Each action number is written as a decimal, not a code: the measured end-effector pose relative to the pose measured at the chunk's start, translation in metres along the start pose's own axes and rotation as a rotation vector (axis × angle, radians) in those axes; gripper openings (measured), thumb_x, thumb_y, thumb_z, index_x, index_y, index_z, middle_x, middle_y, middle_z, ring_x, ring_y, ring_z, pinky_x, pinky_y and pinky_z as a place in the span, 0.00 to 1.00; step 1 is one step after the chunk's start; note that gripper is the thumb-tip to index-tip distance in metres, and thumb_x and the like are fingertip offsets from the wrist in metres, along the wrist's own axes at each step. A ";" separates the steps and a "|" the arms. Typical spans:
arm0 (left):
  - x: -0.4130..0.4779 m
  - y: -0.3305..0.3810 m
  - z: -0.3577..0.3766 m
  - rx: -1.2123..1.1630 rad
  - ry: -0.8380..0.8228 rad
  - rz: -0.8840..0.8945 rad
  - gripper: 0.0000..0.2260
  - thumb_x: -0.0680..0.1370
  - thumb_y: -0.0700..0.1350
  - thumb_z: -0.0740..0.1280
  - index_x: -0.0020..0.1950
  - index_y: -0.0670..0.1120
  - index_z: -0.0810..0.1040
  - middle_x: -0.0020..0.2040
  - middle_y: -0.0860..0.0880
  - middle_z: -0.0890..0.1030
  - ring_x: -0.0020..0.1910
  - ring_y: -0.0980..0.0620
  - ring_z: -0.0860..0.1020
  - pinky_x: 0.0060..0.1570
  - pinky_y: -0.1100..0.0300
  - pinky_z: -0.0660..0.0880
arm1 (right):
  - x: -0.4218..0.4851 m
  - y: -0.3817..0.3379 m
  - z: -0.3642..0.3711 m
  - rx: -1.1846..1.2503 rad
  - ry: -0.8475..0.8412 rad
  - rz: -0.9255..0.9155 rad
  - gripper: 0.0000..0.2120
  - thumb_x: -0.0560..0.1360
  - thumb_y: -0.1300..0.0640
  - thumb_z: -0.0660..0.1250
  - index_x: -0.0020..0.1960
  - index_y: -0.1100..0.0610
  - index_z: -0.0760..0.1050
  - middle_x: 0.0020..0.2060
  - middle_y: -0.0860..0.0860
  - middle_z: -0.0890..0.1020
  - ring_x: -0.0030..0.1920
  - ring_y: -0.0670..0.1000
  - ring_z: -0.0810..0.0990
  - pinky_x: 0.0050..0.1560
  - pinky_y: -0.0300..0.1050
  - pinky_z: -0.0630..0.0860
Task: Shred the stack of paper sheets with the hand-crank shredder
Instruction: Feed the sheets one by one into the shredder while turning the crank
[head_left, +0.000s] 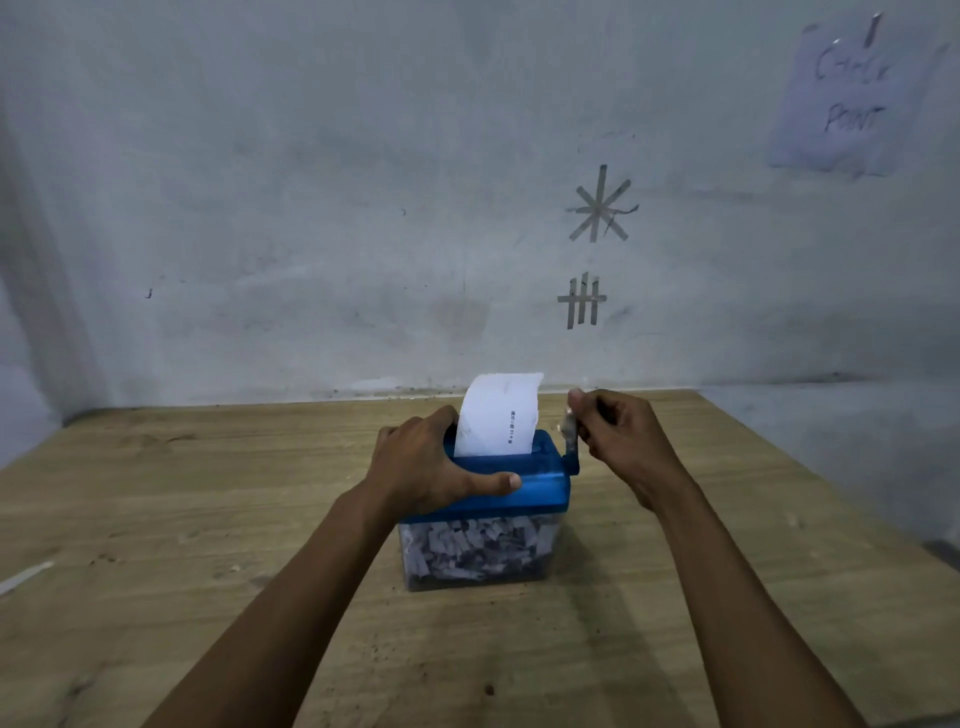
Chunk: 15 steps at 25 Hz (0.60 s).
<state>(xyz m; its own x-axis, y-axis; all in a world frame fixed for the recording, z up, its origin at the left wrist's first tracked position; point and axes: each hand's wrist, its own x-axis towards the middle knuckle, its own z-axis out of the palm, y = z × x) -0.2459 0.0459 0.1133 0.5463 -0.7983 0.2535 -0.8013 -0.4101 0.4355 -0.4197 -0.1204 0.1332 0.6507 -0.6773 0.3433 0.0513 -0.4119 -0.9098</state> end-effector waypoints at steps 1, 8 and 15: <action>0.000 0.000 0.000 -0.005 -0.002 0.002 0.43 0.59 0.81 0.66 0.64 0.55 0.70 0.62 0.53 0.80 0.53 0.51 0.76 0.62 0.46 0.73 | 0.010 0.006 0.006 0.026 -0.015 0.079 0.21 0.82 0.48 0.65 0.39 0.64 0.79 0.32 0.54 0.80 0.33 0.49 0.74 0.34 0.39 0.70; -0.001 0.001 -0.002 0.001 0.021 0.000 0.42 0.54 0.84 0.60 0.57 0.56 0.69 0.54 0.56 0.78 0.51 0.52 0.76 0.59 0.50 0.71 | 0.019 0.057 0.033 0.328 -0.008 0.654 0.13 0.81 0.56 0.64 0.55 0.67 0.77 0.50 0.63 0.84 0.47 0.60 0.84 0.48 0.52 0.82; -0.005 0.008 -0.001 0.046 0.067 -0.052 0.47 0.56 0.84 0.60 0.63 0.54 0.72 0.57 0.56 0.79 0.56 0.51 0.76 0.60 0.49 0.68 | -0.003 0.075 0.043 0.350 0.082 0.683 0.12 0.82 0.59 0.60 0.55 0.65 0.79 0.48 0.63 0.85 0.47 0.62 0.85 0.51 0.56 0.83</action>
<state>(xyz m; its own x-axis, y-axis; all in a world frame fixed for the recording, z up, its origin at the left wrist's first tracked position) -0.2546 0.0476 0.1165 0.6015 -0.7448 0.2889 -0.7808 -0.4715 0.4100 -0.3852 -0.1232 0.0534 0.5665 -0.7607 -0.3169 -0.0958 0.3211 -0.9422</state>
